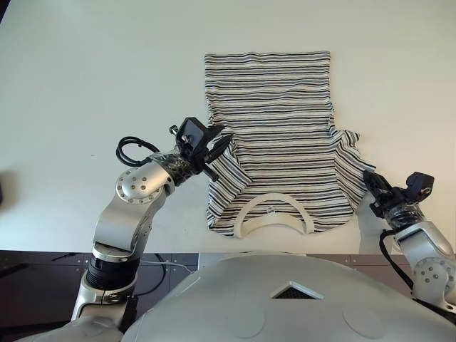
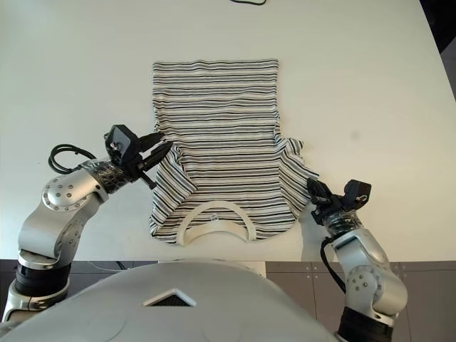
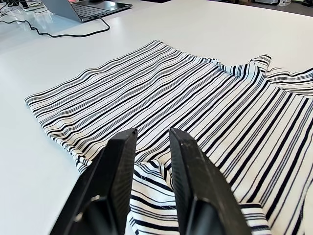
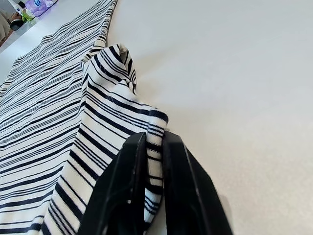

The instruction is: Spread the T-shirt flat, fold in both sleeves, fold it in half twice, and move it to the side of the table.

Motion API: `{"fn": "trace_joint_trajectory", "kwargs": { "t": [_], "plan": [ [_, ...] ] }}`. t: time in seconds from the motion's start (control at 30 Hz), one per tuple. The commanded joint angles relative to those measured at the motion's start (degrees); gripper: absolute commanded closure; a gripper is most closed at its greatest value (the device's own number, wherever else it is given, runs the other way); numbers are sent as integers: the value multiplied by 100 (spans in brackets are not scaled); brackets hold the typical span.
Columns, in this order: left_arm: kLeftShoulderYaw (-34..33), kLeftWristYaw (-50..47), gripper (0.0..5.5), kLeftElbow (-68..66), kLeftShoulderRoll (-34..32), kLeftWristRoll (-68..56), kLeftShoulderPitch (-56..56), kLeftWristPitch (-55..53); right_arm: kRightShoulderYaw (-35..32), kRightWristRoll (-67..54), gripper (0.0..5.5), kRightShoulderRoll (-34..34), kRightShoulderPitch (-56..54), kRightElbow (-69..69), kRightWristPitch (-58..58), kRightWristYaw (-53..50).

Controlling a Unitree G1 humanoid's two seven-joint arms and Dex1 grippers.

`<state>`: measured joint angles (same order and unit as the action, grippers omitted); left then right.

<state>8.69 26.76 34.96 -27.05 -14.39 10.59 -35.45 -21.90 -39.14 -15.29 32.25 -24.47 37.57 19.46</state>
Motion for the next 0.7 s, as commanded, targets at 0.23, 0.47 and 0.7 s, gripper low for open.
{"fn": "trace_joint_trajectory", "kwargs": {
  "t": [0.23,0.47,0.7],
  "plan": [
    [-55,-91,429,-27,15,22,-77,-82,849,1120,537,-262,388,-829,-1104,337],
    [46,-82,429,29,-33,64,-68,-92,1943,2970,537,-1148,395,-1047,-2333,804],
    [78,-27,429,90,-80,44,-86,-102,2411,3400,537,-1389,640,-1329,-2603,1050]
  ]
}}
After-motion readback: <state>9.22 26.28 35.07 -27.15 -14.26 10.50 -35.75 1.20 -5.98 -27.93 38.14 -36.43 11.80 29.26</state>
